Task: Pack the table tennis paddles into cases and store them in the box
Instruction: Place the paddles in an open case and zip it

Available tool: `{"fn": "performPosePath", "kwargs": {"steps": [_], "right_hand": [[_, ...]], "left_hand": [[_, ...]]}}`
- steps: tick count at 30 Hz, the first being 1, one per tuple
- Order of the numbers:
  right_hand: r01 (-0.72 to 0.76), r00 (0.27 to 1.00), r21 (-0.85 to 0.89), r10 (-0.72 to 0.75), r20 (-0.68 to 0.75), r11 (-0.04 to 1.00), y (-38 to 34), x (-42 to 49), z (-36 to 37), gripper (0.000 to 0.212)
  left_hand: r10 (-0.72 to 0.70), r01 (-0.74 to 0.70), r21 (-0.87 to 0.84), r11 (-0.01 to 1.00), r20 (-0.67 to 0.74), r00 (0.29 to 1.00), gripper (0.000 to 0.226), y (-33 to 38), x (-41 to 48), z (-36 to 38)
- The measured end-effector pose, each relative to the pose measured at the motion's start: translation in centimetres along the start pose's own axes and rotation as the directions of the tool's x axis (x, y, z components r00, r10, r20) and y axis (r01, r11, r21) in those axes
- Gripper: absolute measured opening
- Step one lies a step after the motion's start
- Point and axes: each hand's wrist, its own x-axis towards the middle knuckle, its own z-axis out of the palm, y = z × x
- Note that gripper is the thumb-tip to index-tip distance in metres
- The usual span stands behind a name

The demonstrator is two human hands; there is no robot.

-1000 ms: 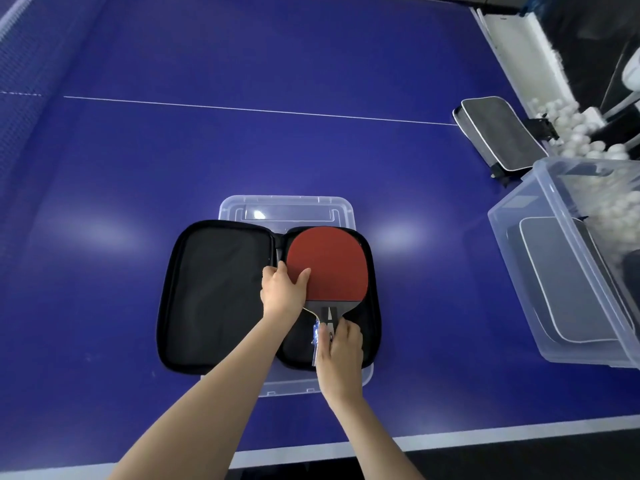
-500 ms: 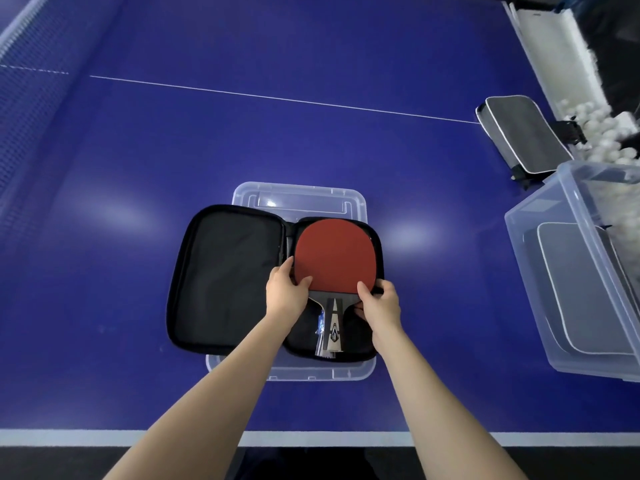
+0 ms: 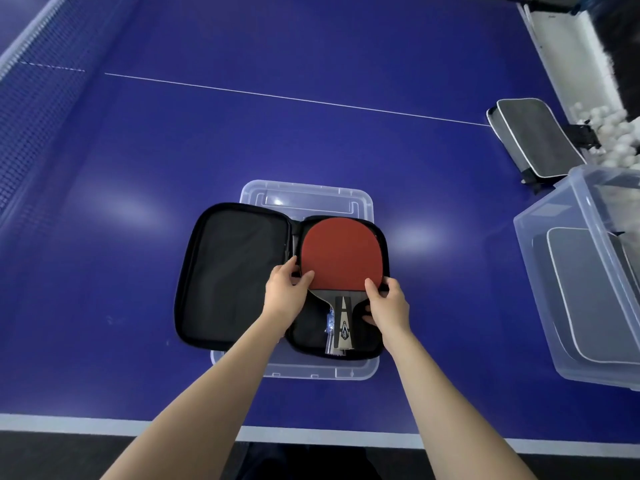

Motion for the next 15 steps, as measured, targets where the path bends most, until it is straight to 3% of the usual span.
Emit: {"fn": "performPosePath", "kwargs": {"steps": [4,8,11,15], "right_hand": [[0.092,0.987,-0.083,-0.102,-0.121,0.992,0.7,0.0,-1.0,0.034],[0.127,0.972,-0.169,-0.157,-0.177,0.977,1.7,0.2,-2.6,0.032],[0.115,0.978,-0.224,-0.150,-0.146,0.968,2.9,0.0,-3.2,0.036],[0.089,0.993,-0.178,-0.100,-0.058,0.980,4.4,-0.4,-3.1,0.028]], "left_hand": [[0.121,-0.097,0.104,0.990,-0.257,0.959,0.046,-1.5,0.0,-4.9],[-0.015,0.150,0.277,0.949,-0.437,0.899,0.066,-5.1,0.3,-10.5],[-0.199,0.301,0.215,0.929,-0.396,0.897,0.077,-7.4,0.3,-12.5],[-0.215,0.248,0.075,0.966,-0.300,0.929,0.058,-9.0,-0.1,-12.8]]}}
